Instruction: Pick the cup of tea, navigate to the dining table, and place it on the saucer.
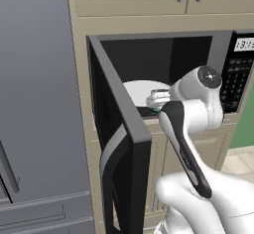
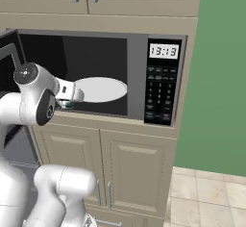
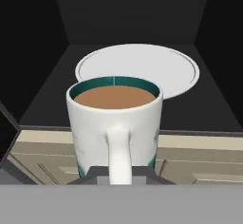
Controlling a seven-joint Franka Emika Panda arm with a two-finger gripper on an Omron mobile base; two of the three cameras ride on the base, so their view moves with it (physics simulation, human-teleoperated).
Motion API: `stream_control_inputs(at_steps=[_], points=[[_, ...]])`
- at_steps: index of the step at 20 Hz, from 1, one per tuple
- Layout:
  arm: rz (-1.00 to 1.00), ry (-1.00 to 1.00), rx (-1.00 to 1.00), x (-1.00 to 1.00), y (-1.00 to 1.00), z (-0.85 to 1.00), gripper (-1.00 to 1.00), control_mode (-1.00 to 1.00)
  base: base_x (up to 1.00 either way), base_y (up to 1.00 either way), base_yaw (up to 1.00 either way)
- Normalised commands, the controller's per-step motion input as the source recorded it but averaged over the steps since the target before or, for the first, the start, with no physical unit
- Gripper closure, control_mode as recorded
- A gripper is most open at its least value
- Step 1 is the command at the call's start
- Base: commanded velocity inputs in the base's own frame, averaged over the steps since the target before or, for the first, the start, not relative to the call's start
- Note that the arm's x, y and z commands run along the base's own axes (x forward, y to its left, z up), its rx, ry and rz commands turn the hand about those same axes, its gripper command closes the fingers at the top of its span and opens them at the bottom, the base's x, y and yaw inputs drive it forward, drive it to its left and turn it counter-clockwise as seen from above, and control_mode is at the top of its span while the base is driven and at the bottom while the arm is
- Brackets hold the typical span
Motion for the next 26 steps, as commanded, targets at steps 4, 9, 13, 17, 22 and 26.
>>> stream_control_inputs(at_steps=[4,9,13,17,22,26], points=[[0.06,-0.33,0.03,-0.81,-0.07,0.2,1.0,-1.0,0.0,0.0,0.0],[0.02,-0.08,0.03,-0.58,0.0,0.77,1.0,-1.0,0.0,0.0,0.0],[0.0,0.01,0.0,-0.21,0.0,0.77,1.0,-1.0,0.0,0.0,0.0],[0.0,0.0,0.0,-0.17,0.0,0.09,1.0,-1.0,0.0,0.0,0.0],[0.0,0.0,0.0,-0.01,0.0,0.0,1.0,-1.0,0.0,0.0,0.0],[0.0,0.0,0.0,-0.01,0.0,0.0,1.0,-1.0,0.0,0.0,0.0]])
